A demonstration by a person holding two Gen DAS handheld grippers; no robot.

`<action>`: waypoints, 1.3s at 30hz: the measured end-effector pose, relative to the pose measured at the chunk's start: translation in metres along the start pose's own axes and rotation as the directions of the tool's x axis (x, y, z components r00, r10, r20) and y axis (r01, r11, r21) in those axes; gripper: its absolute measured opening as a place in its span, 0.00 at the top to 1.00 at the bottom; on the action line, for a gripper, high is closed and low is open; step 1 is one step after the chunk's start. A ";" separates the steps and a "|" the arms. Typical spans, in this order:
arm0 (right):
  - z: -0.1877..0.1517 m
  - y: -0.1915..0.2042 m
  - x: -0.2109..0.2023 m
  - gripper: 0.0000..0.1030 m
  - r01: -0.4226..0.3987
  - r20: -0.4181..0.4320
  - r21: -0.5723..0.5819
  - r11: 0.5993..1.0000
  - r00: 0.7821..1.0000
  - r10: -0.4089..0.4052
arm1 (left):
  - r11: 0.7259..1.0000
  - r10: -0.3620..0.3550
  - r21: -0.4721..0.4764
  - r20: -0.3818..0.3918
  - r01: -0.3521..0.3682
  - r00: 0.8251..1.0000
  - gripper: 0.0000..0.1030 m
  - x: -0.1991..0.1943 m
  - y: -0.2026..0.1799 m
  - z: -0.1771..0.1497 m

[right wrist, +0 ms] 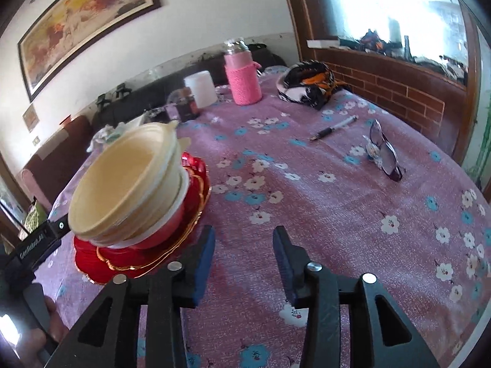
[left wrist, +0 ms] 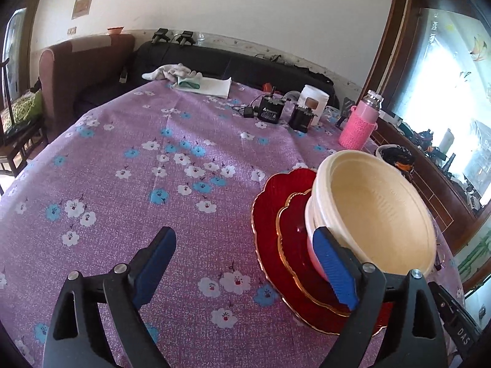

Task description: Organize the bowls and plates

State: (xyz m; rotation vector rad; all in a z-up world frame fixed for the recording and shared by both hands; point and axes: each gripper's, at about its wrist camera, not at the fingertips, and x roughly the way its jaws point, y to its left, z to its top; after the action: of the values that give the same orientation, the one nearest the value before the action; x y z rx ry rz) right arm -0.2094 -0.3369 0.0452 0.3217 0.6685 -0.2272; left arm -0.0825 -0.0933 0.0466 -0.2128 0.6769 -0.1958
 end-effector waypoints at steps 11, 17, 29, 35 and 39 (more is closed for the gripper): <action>-0.025 -0.001 -0.013 0.38 -0.176 0.026 -0.111 0.978 0.983 0.179 | 0.983 0.119 0.123 0.136 -0.136 0.983 0.03 -0.051 -0.026 -0.030; -0.035 -0.015 -0.027 0.16 -0.201 0.078 -0.111 0.973 0.975 0.210 | 0.958 0.147 0.227 0.140 -0.177 0.979 0.00 -0.058 -0.054 -0.041; -0.033 -0.004 -0.019 0.13 -0.185 0.045 -0.121 0.975 0.980 0.191 | 0.928 0.143 0.340 0.051 -0.152 0.988 0.00 -0.044 -0.061 -0.048; -0.027 0.000 -0.013 0.13 -0.153 0.051 -0.109 0.982 0.986 0.160 | 0.916 0.179 0.360 0.026 -0.176 0.984 0.00 -0.038 -0.054 -0.044; -0.025 0.001 -0.005 0.13 -0.137 0.026 -0.095 0.986 0.990 0.140 | 0.921 0.150 0.365 -0.013 -0.135 0.989 0.00 -0.037 -0.050 -0.042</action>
State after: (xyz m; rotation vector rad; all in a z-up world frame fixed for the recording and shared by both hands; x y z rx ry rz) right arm -0.2272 -0.3268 0.0300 0.2737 0.6194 -0.0686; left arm -0.1432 -0.1379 0.0492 0.1978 0.6816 -0.1823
